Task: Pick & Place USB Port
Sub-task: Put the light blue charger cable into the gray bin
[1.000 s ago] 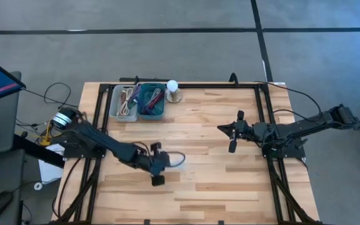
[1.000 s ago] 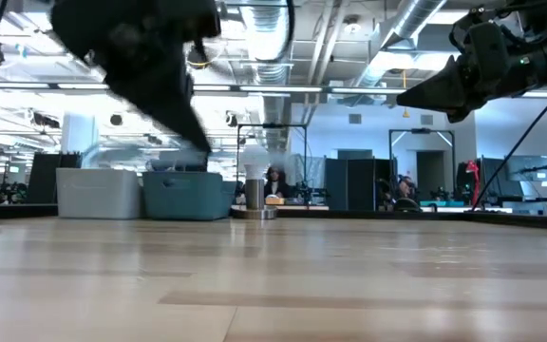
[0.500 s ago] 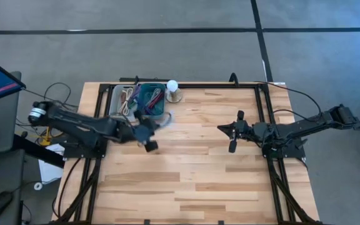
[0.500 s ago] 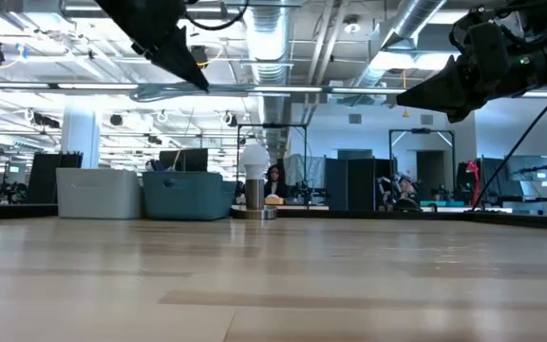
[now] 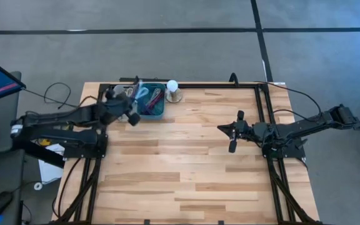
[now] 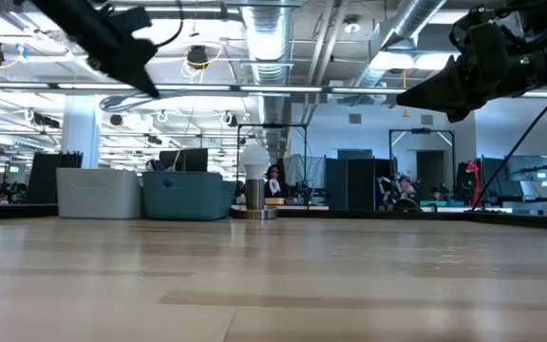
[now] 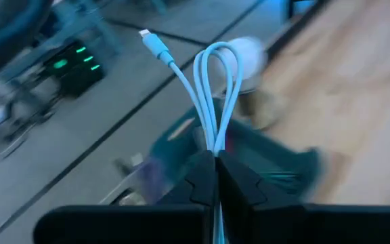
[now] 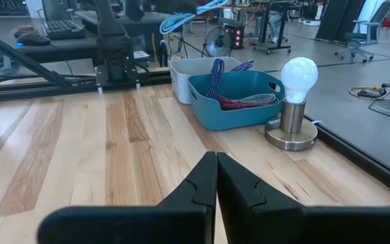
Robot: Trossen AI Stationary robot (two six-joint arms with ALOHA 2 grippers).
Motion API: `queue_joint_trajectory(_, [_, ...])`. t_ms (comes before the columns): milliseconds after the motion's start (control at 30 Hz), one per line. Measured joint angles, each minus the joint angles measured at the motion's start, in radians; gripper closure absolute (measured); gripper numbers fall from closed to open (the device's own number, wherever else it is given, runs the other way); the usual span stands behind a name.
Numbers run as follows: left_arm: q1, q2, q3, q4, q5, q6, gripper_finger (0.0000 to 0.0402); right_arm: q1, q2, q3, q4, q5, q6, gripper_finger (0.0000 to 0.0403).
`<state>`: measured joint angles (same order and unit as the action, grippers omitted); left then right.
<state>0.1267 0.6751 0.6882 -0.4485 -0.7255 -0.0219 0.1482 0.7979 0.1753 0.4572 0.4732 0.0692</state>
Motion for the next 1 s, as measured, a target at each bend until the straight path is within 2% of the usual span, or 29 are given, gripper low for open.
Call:
queue_joint_trajectory(167, [0.141, -0.086, -0.076, 0.010, -0.007, -0.015, 0.0394, 0.000, 0.000, 0.000, 0.000, 0.000, 0.000, 0.0400])
queue_joint_trajectory(333, [0.272, -0.119, -0.150, 0.059, -0.002, -0.043, 0.0394, 0.000, 0.000, 0.000, 0.000, 0.001, 0.000, 0.0400])
queue_joint_trajectory(600, [0.464, -0.098, -0.283, 0.249, 0.137, -0.076, 0.0394, 0.000, 0.000, 0.000, 0.000, 0.003, 0.000, 0.0400])
queue_joint_trajectory(700, [0.524, -0.081, -0.328, 0.271, 0.189, -0.114, 0.0394, 0.000, 0.000, 0.000, 0.000, 0.003, 0.000, 0.0400])
queue_joint_trajectory(1000, [0.646, -0.038, -0.464, 0.431, 0.280, -0.166, 0.0394, 0.000, 0.000, 0.000, 0.000, 0.003, 0.000, 0.0400])
